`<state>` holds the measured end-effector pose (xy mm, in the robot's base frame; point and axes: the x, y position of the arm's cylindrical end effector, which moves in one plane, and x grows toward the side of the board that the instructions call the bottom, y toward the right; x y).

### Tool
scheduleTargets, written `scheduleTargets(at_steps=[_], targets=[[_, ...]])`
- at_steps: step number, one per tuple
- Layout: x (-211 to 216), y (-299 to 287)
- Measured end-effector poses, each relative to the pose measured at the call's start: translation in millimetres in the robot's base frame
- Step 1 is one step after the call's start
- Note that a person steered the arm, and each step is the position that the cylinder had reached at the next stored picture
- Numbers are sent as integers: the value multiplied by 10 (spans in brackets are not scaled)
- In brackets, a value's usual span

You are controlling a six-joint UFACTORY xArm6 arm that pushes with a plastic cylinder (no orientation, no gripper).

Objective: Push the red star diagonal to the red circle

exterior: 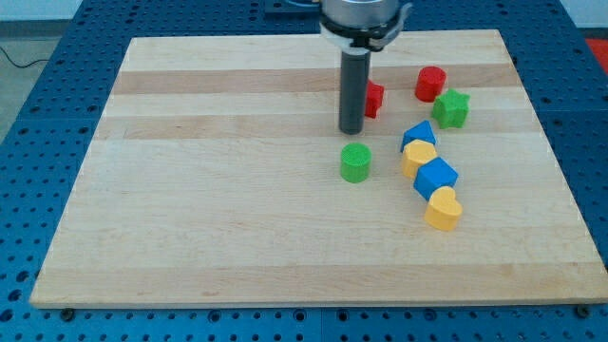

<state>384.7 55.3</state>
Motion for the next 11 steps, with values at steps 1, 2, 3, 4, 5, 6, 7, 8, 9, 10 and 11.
scheduleTargets(at_steps=[1,2,3,4,5,6,7,8,9,10,11], targets=[[-273,325],[-634,521],[-711,460],[-443,172],[-394,-249],[-448,-536],[-644,-303],[-917,73],[-988,342],[-1006,157],[-1167,176]])
